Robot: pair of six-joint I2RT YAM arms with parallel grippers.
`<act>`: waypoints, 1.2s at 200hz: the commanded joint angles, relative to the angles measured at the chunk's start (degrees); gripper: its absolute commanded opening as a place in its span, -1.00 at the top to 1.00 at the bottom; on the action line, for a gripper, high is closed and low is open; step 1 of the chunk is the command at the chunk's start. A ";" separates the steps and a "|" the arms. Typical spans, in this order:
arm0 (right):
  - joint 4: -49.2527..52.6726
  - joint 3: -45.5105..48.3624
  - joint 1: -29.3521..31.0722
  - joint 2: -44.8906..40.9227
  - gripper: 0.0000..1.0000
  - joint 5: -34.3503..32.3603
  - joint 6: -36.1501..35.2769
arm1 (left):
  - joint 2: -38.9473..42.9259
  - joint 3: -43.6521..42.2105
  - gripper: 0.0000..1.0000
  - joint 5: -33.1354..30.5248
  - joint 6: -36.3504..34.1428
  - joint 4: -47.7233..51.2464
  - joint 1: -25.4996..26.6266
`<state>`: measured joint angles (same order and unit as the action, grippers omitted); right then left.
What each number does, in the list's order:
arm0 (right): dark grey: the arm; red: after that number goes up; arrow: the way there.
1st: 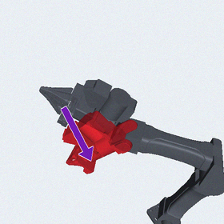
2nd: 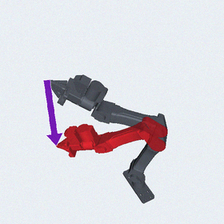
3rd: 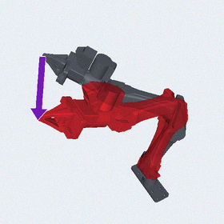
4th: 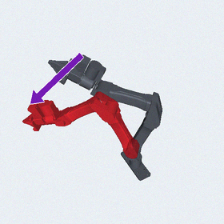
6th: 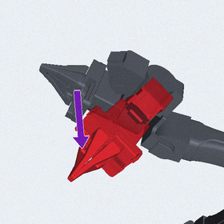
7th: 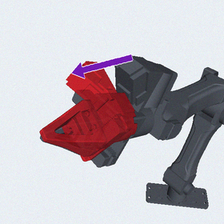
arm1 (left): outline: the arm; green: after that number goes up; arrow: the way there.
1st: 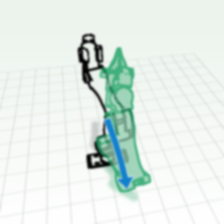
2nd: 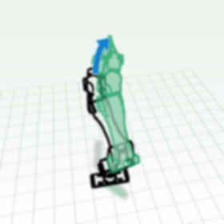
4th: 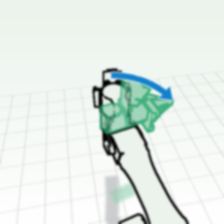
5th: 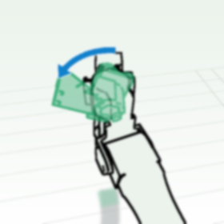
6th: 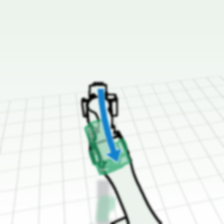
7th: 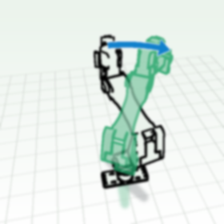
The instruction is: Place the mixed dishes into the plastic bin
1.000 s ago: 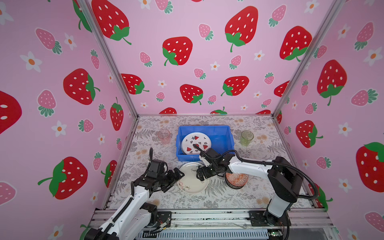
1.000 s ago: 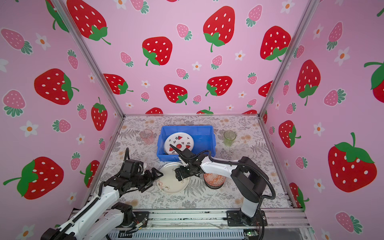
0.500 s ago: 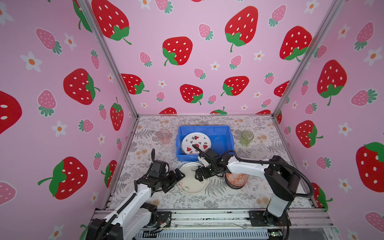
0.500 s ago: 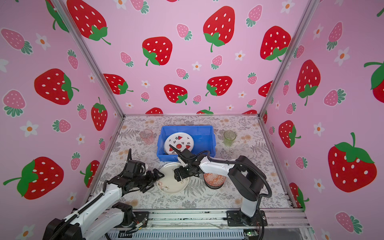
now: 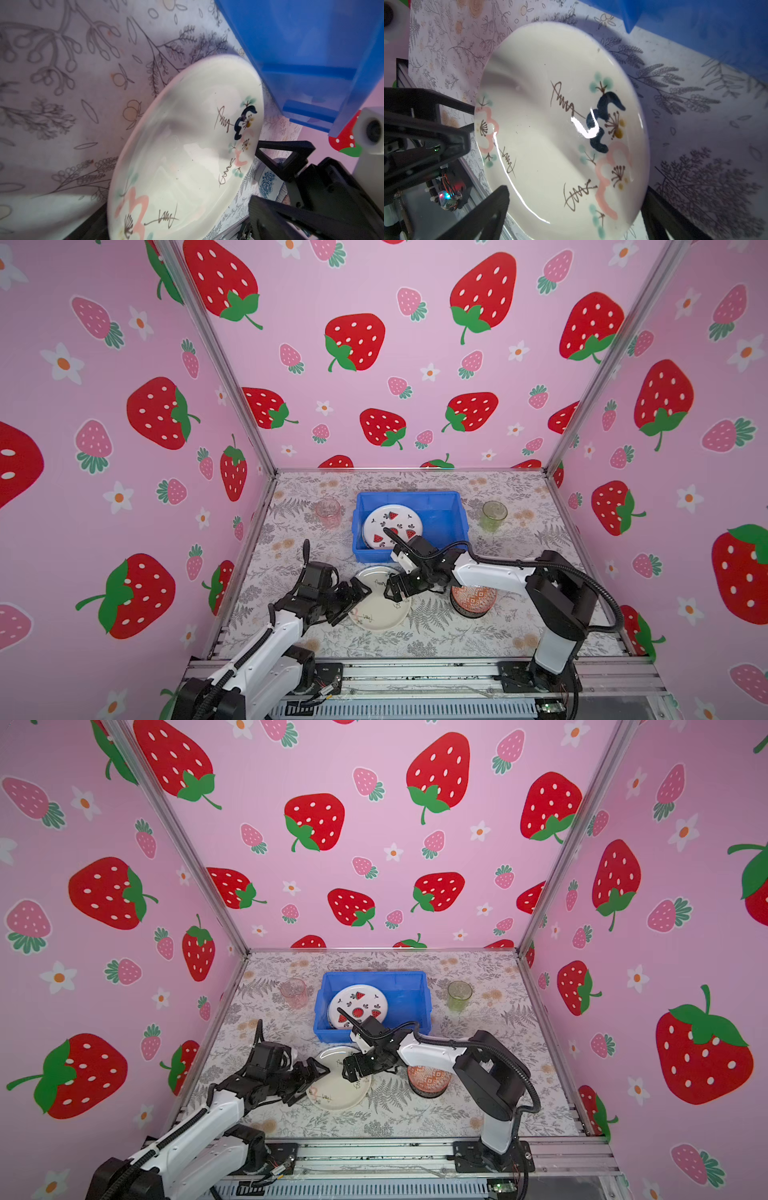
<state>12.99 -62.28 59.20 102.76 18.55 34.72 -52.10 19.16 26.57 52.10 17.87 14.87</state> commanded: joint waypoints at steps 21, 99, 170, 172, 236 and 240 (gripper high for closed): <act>-3.37 1.04 0.57 0.82 -1.00 4.31 0.96 | 2.91 -0.04 -0.61 2.61 2.18 -1.73 0.24; -3.68 1.41 0.57 0.74 -1.00 4.56 1.14 | 6.70 -0.19 -0.07 3.32 3.70 -0.92 0.24; -3.68 1.90 0.57 0.52 -1.00 4.17 1.49 | 8.54 -0.06 0.25 3.23 4.02 0.20 0.24; -3.63 1.90 0.57 0.51 -1.00 4.14 1.49 | 8.58 -0.06 0.26 3.29 3.99 0.16 0.22; -3.52 1.31 0.63 0.62 -1.00 4.61 1.40 | 9.03 0.54 0.66 3.57 4.15 0.15 0.22; -3.48 1.35 0.57 0.58 -1.00 4.58 1.39 | 9.03 0.53 0.67 3.58 4.24 0.15 0.24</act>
<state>11.97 -60.69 58.85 103.18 19.11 36.16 -43.86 18.26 26.61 55.77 21.28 14.83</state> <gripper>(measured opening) 0.999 0.194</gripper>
